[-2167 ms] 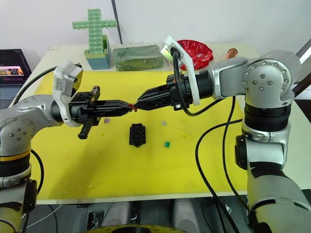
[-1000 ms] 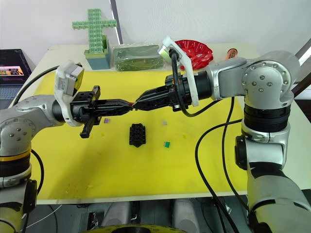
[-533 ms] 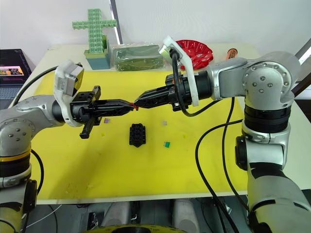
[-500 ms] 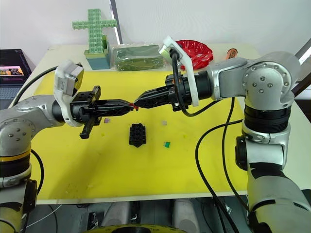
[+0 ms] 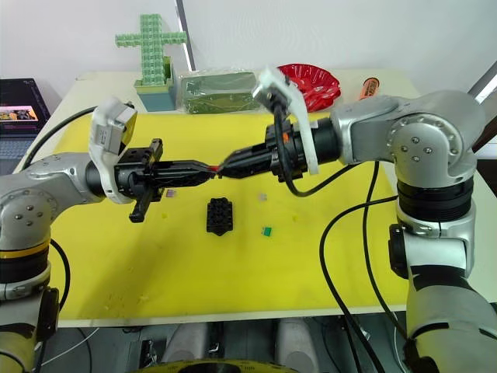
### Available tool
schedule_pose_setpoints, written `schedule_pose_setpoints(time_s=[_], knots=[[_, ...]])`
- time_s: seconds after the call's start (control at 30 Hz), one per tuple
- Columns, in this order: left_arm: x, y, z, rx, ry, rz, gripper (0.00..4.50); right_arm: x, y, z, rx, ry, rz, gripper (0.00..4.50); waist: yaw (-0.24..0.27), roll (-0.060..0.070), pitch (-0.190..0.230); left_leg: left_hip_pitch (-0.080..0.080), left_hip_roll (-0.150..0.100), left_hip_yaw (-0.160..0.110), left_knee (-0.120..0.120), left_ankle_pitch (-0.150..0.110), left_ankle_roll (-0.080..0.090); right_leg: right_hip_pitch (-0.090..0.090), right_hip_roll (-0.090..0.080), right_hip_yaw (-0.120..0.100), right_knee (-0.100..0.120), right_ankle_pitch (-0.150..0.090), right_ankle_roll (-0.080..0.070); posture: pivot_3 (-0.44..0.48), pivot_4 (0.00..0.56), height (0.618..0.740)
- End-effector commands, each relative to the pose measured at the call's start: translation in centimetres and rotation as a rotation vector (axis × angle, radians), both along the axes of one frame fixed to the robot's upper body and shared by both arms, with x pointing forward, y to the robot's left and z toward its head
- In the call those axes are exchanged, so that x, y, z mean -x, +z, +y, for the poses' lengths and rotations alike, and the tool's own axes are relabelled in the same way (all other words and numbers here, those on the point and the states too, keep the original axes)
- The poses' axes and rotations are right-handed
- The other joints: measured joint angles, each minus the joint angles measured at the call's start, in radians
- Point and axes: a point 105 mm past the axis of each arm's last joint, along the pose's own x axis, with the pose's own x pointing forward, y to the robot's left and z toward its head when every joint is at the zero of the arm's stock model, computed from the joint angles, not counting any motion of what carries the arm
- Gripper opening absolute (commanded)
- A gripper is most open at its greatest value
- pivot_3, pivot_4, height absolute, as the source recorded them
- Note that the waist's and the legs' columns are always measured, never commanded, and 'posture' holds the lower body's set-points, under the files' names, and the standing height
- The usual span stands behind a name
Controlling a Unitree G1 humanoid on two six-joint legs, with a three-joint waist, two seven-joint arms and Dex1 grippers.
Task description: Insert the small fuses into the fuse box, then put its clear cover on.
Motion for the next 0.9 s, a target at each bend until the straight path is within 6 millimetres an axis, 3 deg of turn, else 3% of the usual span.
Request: schedule_pose_setpoints(time_s=[0.03,0.4,0.7,0.77,0.9], knots=[[0.5,1.0,0.0,0.007,-0.016,-0.05,0.0,0.3,0.8,-0.1,-0.009,0.01,-0.031,1.46,0.0,0.0,0.0,0.0,0.0,0.0,0.0,0.0,0.0,0.0,0.0,0.0,0.0,0.0,0.0,0.0,0.15,0.74],[0.8,0.5,0.0,-0.012,-0.029,-0.048,0.0,0.0,2.7,-0.3,-0.062,0.009,0.007,1.46,0.001,0.0,0.0,0.0,0.0,0.0,0.0,0.0,0.0,0.0,0.0,0.0,0.0,0.0,0.0,0.0,0.15,0.74],[0.8,0.5,-0.1,-0.012,-0.028,-0.052,0.0,0.2,2.5,-0.1,-0.059,0.019,0.014,1.46,0.0,0.0,0.0,0.0,0.0,0.0,0.0,0.0,0.0,0.0,0.0,0.0,0.0,0.0,0.0,0.0,0.15,0.74],[0.7,0.6,0.0,-0.006,-0.024,-0.05,0.0,0.2,2.3,-0.1,-0.053,0.018,0.013,1.06,0.0,0.0,0.0,0.0,0.0,0.0,0.0,0.0,0.0,0.0,0.0,0.0,0.0,0.0,0.0,0.0,0.15,0.74],[0.7,0.6,0.0,-0.005,-0.023,-0.05,0.0,0.2,2.4,-0.1,-0.055,0.019,0.015,1.06,0.001,0.0,0.0,0.0,0.0,0.0,0.0,0.0,0.0,0.0,0.0,0.0,0.0,0.0,0.0,0.0,0.15,0.74]])
